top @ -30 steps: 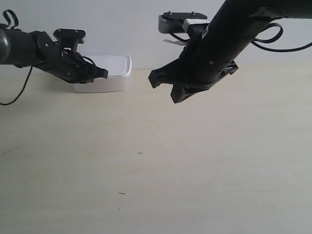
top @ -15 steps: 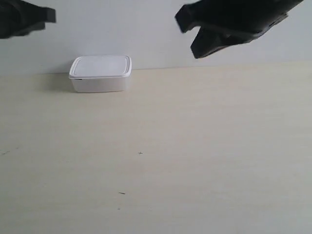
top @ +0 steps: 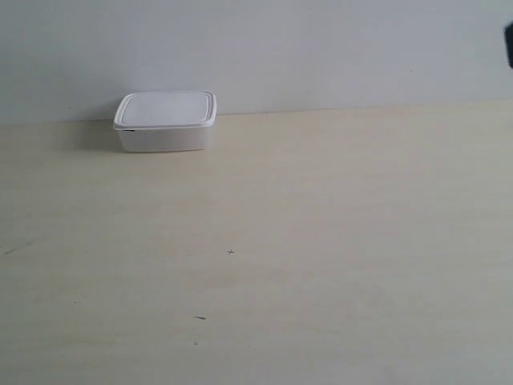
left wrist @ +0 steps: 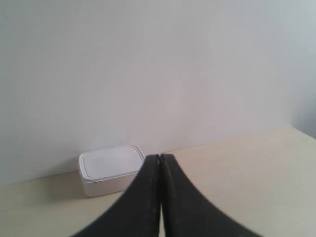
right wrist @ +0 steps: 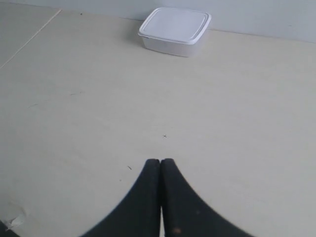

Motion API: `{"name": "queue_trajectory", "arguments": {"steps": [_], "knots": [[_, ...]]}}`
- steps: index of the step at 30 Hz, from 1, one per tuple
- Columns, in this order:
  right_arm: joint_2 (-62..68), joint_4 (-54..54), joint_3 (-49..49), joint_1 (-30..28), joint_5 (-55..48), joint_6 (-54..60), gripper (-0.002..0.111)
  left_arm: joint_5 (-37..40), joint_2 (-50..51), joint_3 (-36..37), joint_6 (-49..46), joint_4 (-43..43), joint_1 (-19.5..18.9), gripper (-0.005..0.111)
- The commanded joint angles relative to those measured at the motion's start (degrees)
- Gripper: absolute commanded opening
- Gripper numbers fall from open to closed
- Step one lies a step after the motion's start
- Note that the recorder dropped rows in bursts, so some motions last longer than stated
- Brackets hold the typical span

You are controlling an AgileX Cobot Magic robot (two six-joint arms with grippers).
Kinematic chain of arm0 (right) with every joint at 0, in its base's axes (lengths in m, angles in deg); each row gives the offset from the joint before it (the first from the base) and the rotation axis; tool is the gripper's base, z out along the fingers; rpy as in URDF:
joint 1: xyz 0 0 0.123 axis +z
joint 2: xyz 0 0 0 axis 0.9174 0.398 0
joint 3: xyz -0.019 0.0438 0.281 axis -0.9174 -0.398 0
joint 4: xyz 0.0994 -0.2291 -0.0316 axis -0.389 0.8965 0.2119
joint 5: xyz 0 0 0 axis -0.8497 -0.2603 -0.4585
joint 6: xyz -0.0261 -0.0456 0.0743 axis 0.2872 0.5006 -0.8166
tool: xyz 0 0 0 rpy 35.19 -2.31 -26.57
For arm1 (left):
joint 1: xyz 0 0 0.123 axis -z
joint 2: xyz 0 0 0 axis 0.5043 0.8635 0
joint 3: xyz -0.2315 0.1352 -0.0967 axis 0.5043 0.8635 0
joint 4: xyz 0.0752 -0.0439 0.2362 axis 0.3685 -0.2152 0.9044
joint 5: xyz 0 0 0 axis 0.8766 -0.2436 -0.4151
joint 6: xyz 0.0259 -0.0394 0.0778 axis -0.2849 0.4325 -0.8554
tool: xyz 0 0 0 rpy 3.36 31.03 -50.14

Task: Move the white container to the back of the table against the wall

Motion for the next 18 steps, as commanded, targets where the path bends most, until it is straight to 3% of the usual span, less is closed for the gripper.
{"name": "queue_trajectory", "arguments": {"steps": [1, 7, 12, 14, 18], "knots": [[-10.2, 0.5, -8.8, -0.2, 3.7, -0.4, 0.000, 5.0, -12.9, 3.3, 5.2, 4.4, -0.2, 0.000], [-20.3, 3.1, -20.2, -0.2, 15.5, -1.2, 0.000, 3.4, -23.1, 8.6, 5.1, 11.6, -0.2, 0.000], [-18.9, 11.4, -29.1, -0.2, 37.7, -1.1, 0.000, -12.0, -22.7, 17.6, 5.1, 14.8, -0.2, 0.000], [-17.6, 11.5, -30.4, -0.2, 40.5, -1.3, 0.000, -15.4, -22.3, 19.8, 5.1, 14.9, -0.2, 0.000], [-17.2, 10.7, -30.4, -0.2, 37.6, -1.5, 0.000, -14.1, -22.3, 21.5, 5.1, 14.9, -0.2, 0.000]]}}
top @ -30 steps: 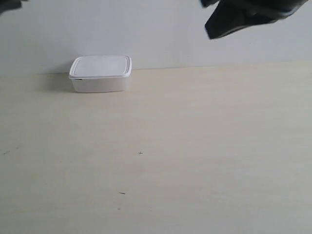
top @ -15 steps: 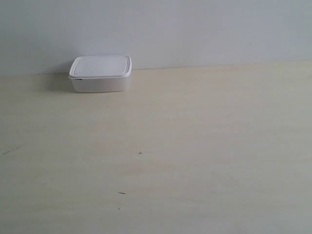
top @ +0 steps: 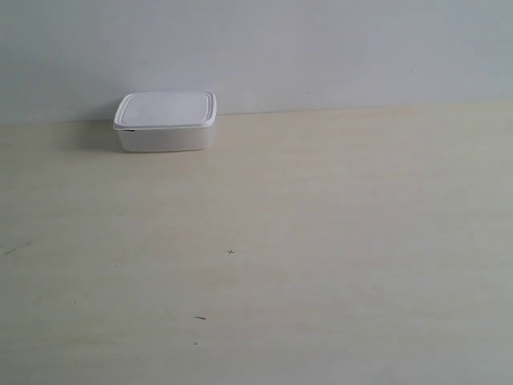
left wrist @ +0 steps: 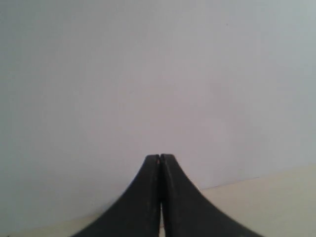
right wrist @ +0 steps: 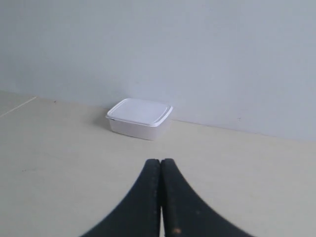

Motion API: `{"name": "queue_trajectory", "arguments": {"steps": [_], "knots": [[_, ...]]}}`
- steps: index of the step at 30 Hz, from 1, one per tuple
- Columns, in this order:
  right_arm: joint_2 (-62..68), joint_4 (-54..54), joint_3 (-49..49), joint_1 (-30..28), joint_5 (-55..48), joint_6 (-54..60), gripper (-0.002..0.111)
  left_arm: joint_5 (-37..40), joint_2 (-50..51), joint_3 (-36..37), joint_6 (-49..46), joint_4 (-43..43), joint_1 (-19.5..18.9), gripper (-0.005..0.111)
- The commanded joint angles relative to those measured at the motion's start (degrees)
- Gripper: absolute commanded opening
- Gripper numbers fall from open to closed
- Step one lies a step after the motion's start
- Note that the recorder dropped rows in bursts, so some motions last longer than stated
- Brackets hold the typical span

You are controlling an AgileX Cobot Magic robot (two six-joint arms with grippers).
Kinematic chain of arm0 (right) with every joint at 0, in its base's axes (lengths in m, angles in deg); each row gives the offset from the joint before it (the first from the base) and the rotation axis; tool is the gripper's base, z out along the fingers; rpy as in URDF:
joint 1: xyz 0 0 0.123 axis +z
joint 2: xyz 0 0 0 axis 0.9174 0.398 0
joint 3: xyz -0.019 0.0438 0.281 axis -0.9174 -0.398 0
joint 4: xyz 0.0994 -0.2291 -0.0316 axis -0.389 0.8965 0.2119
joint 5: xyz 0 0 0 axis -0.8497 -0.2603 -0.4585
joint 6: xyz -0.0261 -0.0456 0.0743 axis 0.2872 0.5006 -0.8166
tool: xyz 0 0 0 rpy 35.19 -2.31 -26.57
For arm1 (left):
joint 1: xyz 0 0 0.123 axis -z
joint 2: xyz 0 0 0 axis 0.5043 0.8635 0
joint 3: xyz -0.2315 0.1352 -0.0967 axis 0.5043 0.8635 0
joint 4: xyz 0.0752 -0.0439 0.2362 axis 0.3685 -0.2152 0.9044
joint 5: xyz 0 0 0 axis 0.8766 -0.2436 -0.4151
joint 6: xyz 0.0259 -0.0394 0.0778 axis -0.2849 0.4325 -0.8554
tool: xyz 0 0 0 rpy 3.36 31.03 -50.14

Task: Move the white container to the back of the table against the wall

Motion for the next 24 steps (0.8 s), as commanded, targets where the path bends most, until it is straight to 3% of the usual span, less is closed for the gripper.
{"name": "queue_trajectory", "arguments": {"steps": [1, 18, 22, 24], "knots": [[0.2, 0.0, -0.5, -0.2, 0.1, -0.3, 0.000, -0.8, 0.1, 1.8, 0.6, 0.4, -0.2, 0.000], [0.2, -0.6, -0.6, -0.2, 0.0, -0.4, 0.000, 0.5, 0.0, 1.9, 0.6, 0.4, -0.2, 0.000], [-2.4, -1.3, -4.6, -0.2, 1.6, -0.5, 0.000, 6.3, 0.0, 2.9, 0.6, 0.4, -0.2, 0.000], [-5.6, -1.3, -7.5, -0.4, 1.6, -0.5, 0.000, 4.1, -0.7, 5.6, 0.6, 2.2, -0.4, 0.000]]}}
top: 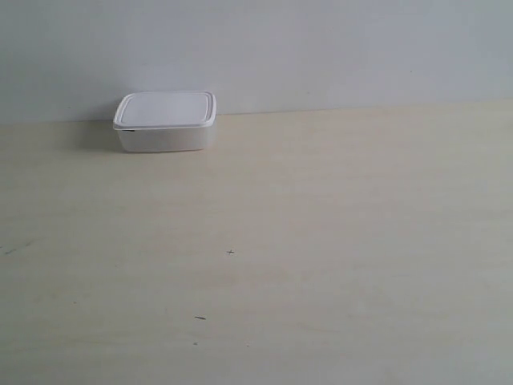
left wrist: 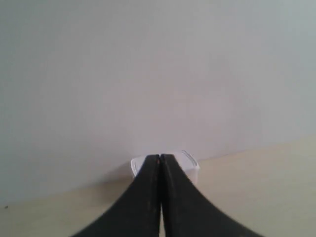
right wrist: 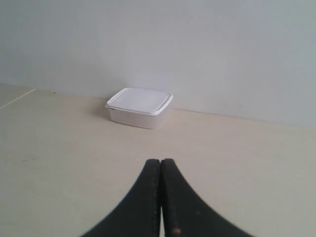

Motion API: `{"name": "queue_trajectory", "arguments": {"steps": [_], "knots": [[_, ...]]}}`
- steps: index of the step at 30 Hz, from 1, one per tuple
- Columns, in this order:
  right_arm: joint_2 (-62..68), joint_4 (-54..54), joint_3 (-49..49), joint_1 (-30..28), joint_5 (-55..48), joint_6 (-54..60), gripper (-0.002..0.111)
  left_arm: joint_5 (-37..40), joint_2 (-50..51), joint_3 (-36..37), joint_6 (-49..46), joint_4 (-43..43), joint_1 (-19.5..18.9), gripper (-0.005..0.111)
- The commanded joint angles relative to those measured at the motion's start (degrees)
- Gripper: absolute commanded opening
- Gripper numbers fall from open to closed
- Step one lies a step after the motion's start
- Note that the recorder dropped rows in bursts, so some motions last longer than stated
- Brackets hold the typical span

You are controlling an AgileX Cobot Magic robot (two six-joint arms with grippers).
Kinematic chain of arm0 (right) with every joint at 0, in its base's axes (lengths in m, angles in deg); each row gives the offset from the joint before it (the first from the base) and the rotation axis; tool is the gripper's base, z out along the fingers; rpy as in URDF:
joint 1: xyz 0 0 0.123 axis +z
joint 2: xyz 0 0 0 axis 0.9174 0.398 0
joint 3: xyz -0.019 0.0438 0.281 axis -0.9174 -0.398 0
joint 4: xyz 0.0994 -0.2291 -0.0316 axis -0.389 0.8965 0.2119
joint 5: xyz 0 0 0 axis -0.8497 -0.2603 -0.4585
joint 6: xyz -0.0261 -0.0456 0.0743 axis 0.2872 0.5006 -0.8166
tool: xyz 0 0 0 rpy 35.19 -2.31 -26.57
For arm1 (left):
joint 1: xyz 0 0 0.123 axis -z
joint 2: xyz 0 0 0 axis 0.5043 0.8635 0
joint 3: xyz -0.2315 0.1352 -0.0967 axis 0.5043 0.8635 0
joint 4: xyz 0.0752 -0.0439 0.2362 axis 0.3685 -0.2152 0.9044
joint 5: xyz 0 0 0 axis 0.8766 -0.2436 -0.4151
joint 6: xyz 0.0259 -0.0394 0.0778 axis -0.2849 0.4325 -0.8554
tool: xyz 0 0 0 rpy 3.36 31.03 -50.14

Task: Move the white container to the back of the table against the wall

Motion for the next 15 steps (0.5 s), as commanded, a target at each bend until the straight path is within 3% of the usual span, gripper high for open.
{"name": "queue_trajectory", "arguments": {"steps": [1, 2, 4, 7, 10, 15], "knots": [[-5.7, -0.2, -4.8, -1.1, 0.5, -0.2, 0.000, -2.3, -1.0, 4.9, 0.5, 4.0, -0.9, 0.000], [-8.3, -0.1, -6.6, -3.9, -0.9, -0.2, 0.000, -8.4, -1.4, 8.0, 0.9, 12.1, -2.4, 0.000], [-11.6, 0.1, -9.4, -10.3, -2.6, -0.2, 0.000, -12.2, -1.6, 12.5, 2.7, 19.8, -5.3, 0.000], [-14.8, -0.1, -11.8, -17.6, -2.4, -0.2, 0.000, -12.2, -1.6, 15.8, 6.8, 19.6, -8.3, 0.000], [-20.0, -0.4, -15.7, -24.5, 4.5, -0.2, 0.000, -14.7, -1.6, 20.6, 10.9, 19.5, -10.5, 0.000], [-22.9, -0.4, -20.5, -26.0, 5.6, -0.2, 0.000, -15.7, -1.6, 24.4, 11.5, 19.5, -10.5, 0.000]]}}
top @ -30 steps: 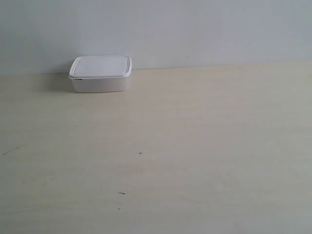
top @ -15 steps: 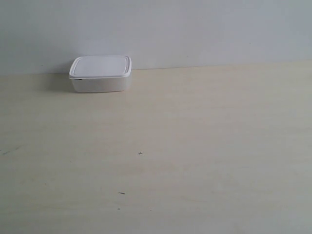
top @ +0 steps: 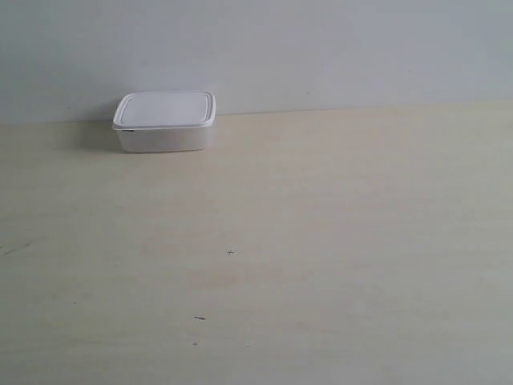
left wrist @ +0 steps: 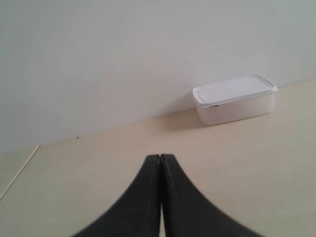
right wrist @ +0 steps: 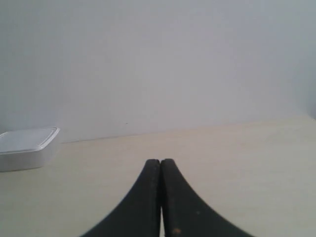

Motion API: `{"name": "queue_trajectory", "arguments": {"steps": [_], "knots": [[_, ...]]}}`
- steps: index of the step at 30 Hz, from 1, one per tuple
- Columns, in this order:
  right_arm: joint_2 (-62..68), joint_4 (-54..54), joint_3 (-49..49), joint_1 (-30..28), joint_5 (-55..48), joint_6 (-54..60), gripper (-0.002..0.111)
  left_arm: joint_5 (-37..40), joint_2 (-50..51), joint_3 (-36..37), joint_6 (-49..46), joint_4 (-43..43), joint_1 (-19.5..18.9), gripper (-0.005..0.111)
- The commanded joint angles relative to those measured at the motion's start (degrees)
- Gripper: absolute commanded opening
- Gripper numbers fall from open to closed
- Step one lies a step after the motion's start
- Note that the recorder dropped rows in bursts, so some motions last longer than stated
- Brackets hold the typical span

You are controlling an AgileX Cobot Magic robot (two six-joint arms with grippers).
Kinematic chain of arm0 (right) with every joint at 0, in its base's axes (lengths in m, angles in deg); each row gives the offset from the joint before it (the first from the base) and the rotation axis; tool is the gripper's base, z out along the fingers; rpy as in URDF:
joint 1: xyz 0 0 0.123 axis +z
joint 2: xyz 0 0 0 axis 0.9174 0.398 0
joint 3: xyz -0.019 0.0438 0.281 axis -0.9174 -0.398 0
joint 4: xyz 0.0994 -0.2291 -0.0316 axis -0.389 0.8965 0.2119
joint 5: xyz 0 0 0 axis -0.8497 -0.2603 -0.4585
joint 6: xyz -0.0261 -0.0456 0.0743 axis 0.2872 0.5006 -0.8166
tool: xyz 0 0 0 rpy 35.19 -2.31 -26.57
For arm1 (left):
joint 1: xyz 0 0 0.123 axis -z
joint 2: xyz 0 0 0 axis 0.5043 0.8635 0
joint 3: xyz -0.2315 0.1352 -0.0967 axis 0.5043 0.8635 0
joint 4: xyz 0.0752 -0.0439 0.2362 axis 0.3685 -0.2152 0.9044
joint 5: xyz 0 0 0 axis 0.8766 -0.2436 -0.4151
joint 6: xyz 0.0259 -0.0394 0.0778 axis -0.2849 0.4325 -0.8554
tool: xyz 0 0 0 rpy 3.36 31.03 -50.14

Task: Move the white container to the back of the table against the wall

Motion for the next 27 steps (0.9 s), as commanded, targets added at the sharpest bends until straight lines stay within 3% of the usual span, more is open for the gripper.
{"name": "queue_trajectory", "arguments": {"steps": [1, 9, 27], "knots": [[-1.1, -0.1, -4.0, -0.6, 1.5, -0.1, 0.000, -2.4, -0.3, 1.6, 0.9, 0.1, -0.2, 0.000], [-1.1, -0.1, -11.4, -0.6, 5.7, -0.1, 0.000, -1.0, -0.3, 1.6, 1.9, 0.0, -0.2, 0.000], [-1.1, 2.6, -11.5, -0.6, 3.5, -0.1, 0.000, 10.0, -0.3, 1.6, 6.8, -3.8, -0.2, 0.000]]}}
